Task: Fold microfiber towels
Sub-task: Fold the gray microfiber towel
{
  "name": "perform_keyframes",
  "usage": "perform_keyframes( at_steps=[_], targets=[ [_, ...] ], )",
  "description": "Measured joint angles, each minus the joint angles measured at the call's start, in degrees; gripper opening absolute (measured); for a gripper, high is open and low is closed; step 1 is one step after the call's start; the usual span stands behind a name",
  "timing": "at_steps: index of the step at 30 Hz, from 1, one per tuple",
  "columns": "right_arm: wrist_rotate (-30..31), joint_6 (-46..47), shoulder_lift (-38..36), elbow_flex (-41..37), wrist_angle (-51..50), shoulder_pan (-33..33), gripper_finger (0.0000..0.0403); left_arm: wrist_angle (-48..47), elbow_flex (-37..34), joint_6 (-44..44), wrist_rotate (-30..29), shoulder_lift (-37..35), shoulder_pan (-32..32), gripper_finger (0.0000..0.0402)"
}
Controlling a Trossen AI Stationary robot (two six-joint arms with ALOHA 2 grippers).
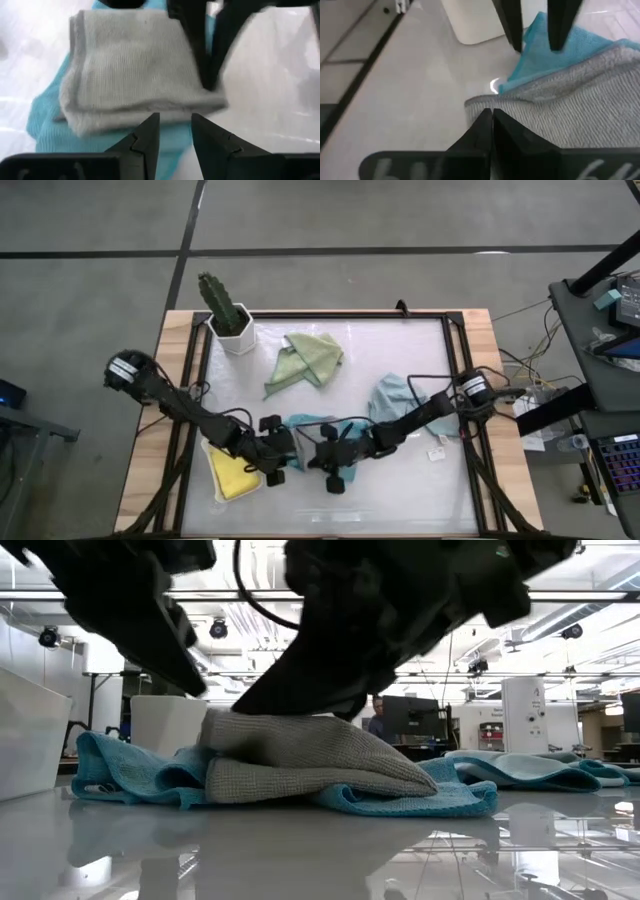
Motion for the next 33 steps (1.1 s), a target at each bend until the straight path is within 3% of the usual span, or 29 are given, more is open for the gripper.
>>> perform_keyframes(
  at_steps=[7, 16, 22, 26, 33],
  targets=[
    [0.45, -3.81, -1.04, 2.50, -7.10, 0.87, 0.0009, 0.29, 0.26, -0.95, 0.89, -3.21, -1.02, 0.0097],
    [8.84, -6.65, -8.48, 1.40, -20.22, 4.01, 0.0009, 5.08, 0.26, -1.51, 1.11, 2.64, -2.91, 0.0097],
    [9.17, -3.17, -11.38, 0.88, -30.30, 5.86, 0.0014, 6.02, 1.03, -4.99, 2.15, 3.78, -6.49, 0.0097],
    [9.02, -0.24, -11.38, 0.53, -34.67, 6.95, 0.0048, 11.27, 1.03, -6.09, -1.16, 6.17, -8.57, 0.0086],
    [9.63, 1.14, -11.27, -0.84, -33.06, 7.67, 0.0137, 18.44, 3.31, -5.94, -6.12, 14.73, -8.82, 0.0048]
  ],
)
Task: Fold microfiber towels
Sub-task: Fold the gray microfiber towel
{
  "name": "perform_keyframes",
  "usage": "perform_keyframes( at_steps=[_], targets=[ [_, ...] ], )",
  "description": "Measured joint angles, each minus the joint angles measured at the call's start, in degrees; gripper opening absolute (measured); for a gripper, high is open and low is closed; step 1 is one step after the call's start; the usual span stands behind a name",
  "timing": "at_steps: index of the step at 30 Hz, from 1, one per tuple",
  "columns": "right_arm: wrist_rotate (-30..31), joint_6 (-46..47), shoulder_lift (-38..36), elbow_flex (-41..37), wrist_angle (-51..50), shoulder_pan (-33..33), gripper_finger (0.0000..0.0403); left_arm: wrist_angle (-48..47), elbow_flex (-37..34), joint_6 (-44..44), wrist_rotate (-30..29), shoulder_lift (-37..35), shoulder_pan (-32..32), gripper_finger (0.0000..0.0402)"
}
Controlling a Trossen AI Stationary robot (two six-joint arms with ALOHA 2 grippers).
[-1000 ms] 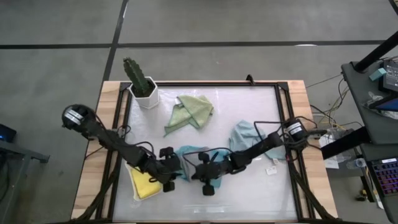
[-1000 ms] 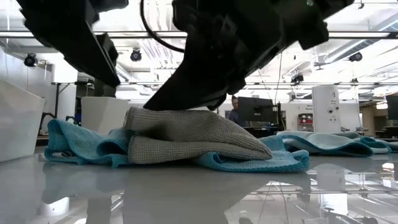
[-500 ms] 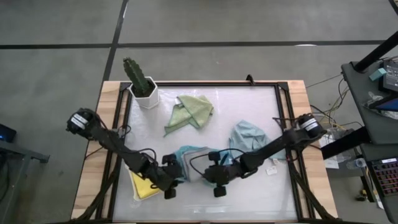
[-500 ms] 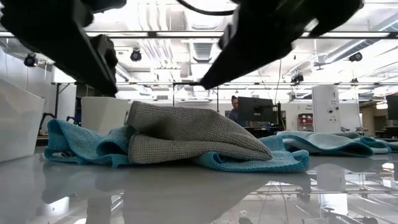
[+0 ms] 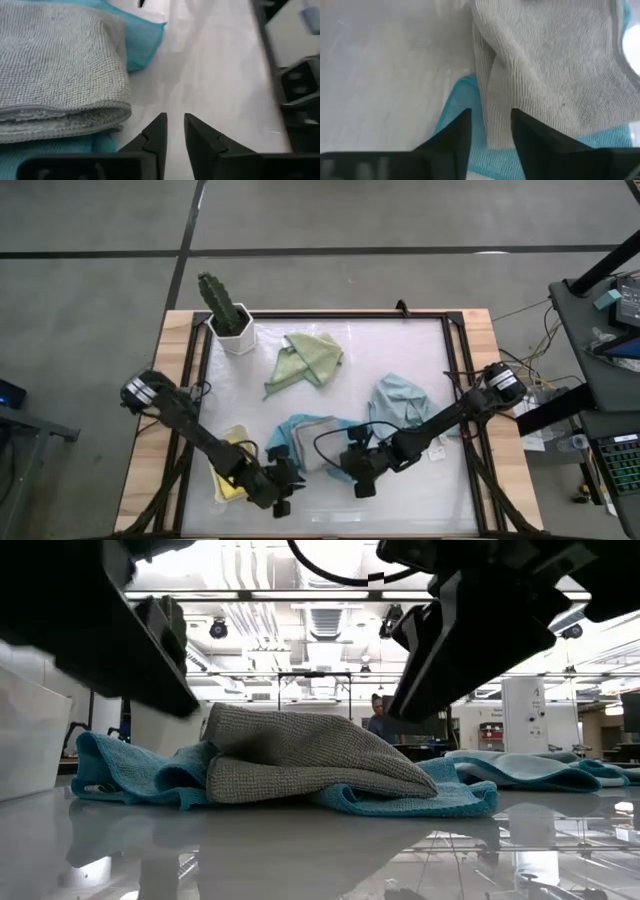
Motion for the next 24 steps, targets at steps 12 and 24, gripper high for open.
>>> perform_keyframes(
  at_steps=[12, 24],
  targets=[
    [5.99, -0.72, 2.14, -4.05, 9.13, 0.07, 0.0159, -0.22, 2.29, 1.62, -10.20, 5.78, 0.82, 0.0001],
    [8.88, -1.25, 4.77, -4.03, 10.85, 0.07, 0.0069, -0.36, -0.11, -1.51, -12.22, 5.78, 1.87, 0.0001]
  ],
)
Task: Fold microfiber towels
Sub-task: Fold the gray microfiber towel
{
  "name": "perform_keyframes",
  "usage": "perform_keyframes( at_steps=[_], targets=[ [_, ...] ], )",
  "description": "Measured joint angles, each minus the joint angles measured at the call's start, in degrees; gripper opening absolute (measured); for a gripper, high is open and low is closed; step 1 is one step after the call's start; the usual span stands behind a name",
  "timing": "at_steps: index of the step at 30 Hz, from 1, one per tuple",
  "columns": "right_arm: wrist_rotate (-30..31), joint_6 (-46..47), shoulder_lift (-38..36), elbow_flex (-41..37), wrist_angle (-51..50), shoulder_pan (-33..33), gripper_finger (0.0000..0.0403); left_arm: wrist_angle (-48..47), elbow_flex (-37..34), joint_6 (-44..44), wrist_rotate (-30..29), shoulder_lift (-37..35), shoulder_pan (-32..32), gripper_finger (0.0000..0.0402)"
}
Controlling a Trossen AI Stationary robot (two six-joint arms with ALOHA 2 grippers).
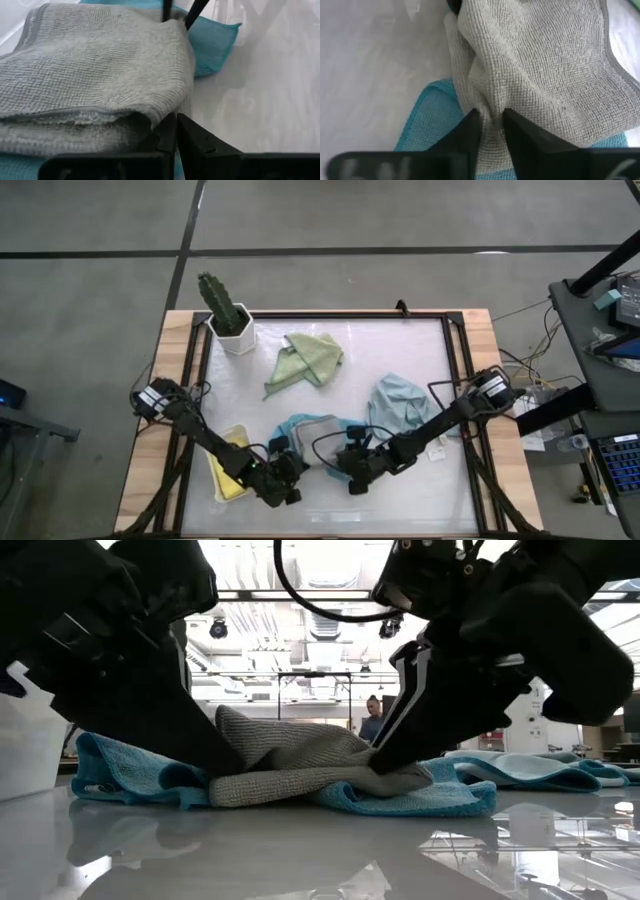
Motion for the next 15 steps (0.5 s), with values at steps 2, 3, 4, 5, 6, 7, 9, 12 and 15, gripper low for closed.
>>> perform_keyframes(
  at_steps=[2, 3, 4, 5, 6, 7, 9, 12, 15],
  targets=[
    [-0.01, -0.04, -0.02, 0.02, 0.02, 0.04, 0.0041, 0.02, -0.15, 0.00, -0.02, 0.00, 0.30, 0.0001],
    [-0.02, -0.04, -0.02, 0.02, -0.01, 0.04, 0.0026, -0.06, -0.29, -0.02, -0.02, 0.00, 0.41, 0.0001],
    [-0.01, 0.00, -0.05, 0.02, -0.01, 0.14, 0.0017, -0.42, -0.39, -0.02, -0.18, 0.00, 0.51, 0.0001],
    [0.00, 0.30, -0.20, 0.02, -0.07, 0.29, 0.0014, -0.82, -0.48, -0.04, -0.50, 0.00, 0.58, 0.0001],
    [-0.02, 0.81, -0.41, 0.02, -0.22, 0.36, 0.0013, -1.48, -0.48, -0.13, -0.87, -0.02, 0.63, 0.0001],
    [0.02, 1.28, -0.68, 0.02, -0.36, 0.51, 0.0012, -2.38, -0.46, -0.31, -1.39, -0.10, 0.63, 0.0001],
    [0.04, 2.57, -1.17, 0.02, -0.71, 0.68, 0.0011, -3.62, -0.46, -0.56, -1.67, -0.48, 0.64, 0.0001],
    [0.02, 5.04, -1.97, 0.02, -1.16, 0.68, 0.0009, -2.70, 0.22, 0.16, 0.54, -1.73, 0.62, 0.0001],
    [0.17, 5.63, -2.25, 0.09, -0.87, 0.63, 0.0009, -1.56, 1.60, 1.70, 4.80, -2.60, 0.21, 0.0001]
  ],
)
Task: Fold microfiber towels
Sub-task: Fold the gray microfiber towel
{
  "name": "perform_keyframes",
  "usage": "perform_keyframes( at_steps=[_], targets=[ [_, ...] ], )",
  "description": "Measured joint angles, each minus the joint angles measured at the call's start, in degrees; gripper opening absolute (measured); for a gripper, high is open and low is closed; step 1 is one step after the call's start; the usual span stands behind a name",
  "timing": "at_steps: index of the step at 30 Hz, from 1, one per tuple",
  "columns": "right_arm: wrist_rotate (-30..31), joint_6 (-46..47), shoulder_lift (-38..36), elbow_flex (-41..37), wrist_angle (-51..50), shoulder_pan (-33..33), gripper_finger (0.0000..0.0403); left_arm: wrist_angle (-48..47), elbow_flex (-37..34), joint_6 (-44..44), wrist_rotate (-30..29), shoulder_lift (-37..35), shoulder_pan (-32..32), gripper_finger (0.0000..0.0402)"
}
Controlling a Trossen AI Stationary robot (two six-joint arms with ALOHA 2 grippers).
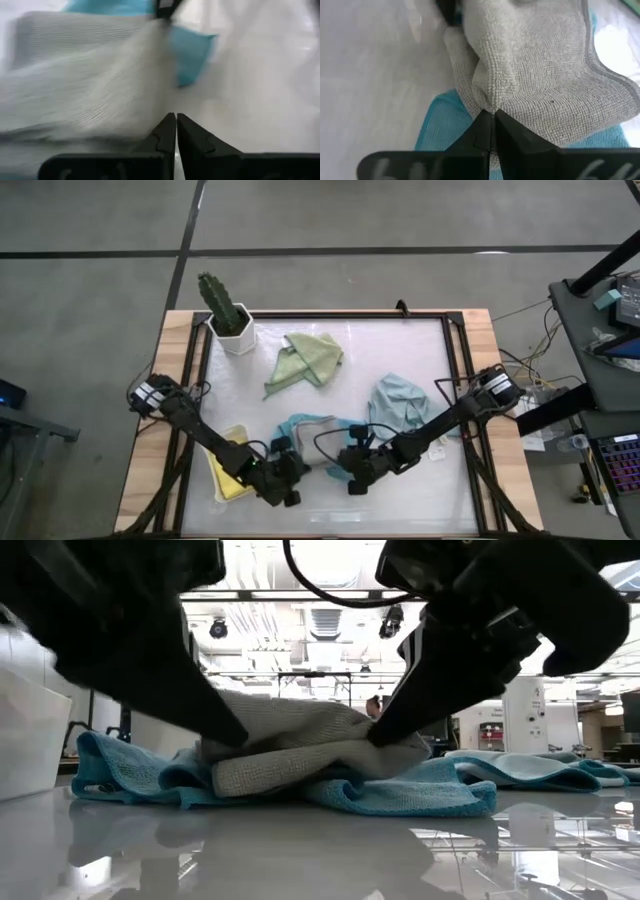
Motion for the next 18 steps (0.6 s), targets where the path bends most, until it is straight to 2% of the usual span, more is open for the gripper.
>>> perform_keyframes(
  at_steps=[5, 11, 18],
  targets=[
    [-0.15, 1.23, 0.17, 0.00, 0.61, 0.11, 0.0019, 4.65, 0.04, 0.00, 1.00, 1.15, -0.45, 0.0001],
    [-0.24, 1.50, 0.17, 0.00, 0.26, 0.36, 0.0071, 7.84, -0.46, -0.30, -0.40, 5.25, -0.09, 0.0001],
    [-0.28, 1.43, -0.37, 0.19, -2.70, 0.37, 0.0117, 7.97, -1.07, -1.88, -2.23, 5.53, -0.06, 0.0001]
  ],
)
